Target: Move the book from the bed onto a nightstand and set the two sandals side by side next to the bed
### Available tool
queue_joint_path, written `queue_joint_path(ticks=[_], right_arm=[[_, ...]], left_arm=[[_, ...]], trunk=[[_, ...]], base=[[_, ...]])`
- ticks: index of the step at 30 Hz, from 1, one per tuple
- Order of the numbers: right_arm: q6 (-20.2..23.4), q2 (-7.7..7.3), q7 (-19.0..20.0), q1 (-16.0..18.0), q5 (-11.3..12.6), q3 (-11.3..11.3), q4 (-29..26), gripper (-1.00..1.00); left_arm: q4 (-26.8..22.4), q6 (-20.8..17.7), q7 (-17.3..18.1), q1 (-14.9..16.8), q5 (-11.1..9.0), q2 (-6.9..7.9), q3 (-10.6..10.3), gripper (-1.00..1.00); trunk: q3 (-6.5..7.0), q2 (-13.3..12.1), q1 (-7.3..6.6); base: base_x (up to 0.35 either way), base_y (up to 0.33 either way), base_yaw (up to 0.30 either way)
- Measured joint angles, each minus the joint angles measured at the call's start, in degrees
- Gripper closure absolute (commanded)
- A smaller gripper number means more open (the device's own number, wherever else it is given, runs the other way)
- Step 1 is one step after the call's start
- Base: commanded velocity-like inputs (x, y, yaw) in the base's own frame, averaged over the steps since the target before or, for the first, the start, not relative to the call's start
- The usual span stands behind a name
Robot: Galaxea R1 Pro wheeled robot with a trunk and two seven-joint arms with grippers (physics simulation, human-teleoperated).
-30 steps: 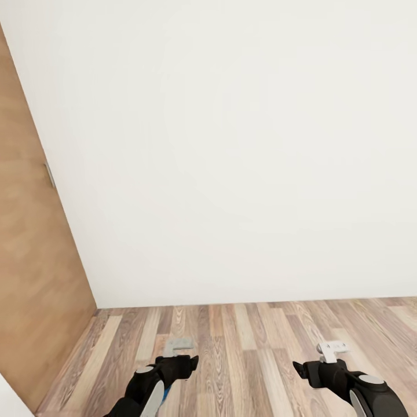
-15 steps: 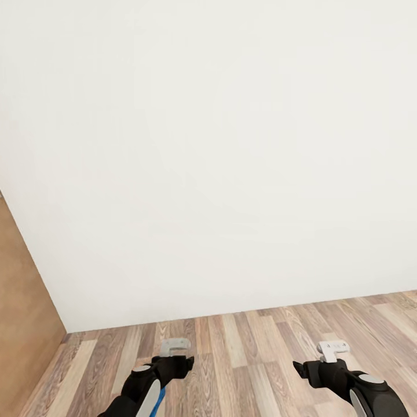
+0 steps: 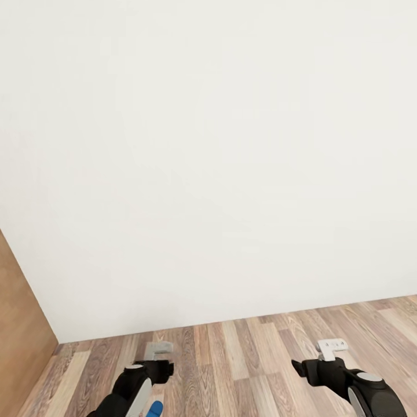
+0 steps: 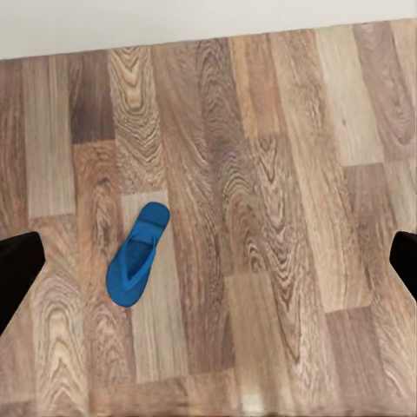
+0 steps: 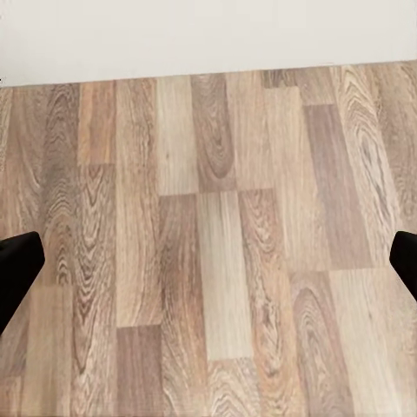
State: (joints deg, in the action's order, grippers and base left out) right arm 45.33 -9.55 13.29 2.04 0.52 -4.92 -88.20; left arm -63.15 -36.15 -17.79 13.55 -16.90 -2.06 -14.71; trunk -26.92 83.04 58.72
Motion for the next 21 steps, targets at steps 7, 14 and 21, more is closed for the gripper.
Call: queue_joint_path(ticks=[7,14,21], right_arm=[[3.7,0.0,1.7,2.0,0.1,0.0,-2.3,-1.0],[13.1,-0.57,9.3,8.2,0.0,-0.2,-4.0,-1.0],[14.4,-0.51,14.8,14.2,0.1,-0.5,-4.3,-1.0]], left_arm=[[-0.5,-6.9,-6.3,1.7,-0.5,0.73,5.2,-1.0],[0.3,-11.9,-7.2,3.2,-0.9,0.77,8.5,-1.0],[22.8,-10.7,0.0,17.8,-0.3,1.38,9.1,-1.0]], trunk=[[0.0,0.0,0.0],[-1.25,2.8,1.54],[-2.49,5.6,3.08]], base=[[0.014,0.002,-0.001],[0.002,0.0,0.0],[0.0,0.0,0.0]])
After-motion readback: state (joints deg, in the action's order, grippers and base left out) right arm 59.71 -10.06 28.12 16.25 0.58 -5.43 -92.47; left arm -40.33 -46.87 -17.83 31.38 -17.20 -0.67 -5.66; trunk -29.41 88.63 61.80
